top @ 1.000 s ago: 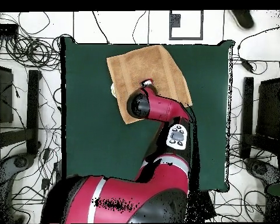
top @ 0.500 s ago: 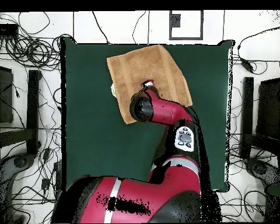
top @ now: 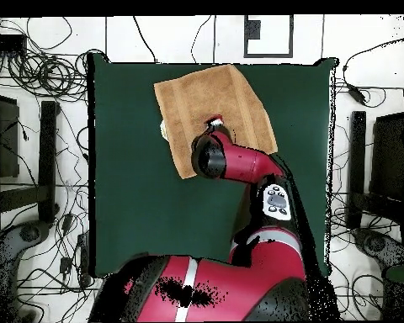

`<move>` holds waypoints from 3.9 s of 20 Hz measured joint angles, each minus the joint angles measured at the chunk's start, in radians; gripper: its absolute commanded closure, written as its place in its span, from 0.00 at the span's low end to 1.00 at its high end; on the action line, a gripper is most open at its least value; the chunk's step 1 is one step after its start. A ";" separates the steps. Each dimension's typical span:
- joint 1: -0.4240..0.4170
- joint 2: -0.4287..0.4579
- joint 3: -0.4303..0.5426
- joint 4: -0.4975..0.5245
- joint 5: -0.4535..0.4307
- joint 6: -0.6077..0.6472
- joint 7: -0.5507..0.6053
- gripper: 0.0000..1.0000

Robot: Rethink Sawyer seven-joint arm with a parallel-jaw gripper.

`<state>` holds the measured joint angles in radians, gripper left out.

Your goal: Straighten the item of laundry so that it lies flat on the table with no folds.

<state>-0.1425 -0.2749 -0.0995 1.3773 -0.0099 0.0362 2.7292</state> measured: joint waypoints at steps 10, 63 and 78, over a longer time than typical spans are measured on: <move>-0.046 -0.018 0.052 0.033 -0.017 -0.030 0.000 0.00; -0.003 -0.033 -0.066 0.037 0.061 0.379 0.000 0.00; 0.025 -0.046 -0.078 0.054 0.038 0.622 0.000 0.00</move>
<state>-0.1175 -0.3211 -0.1771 1.4309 0.0279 0.6578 2.7292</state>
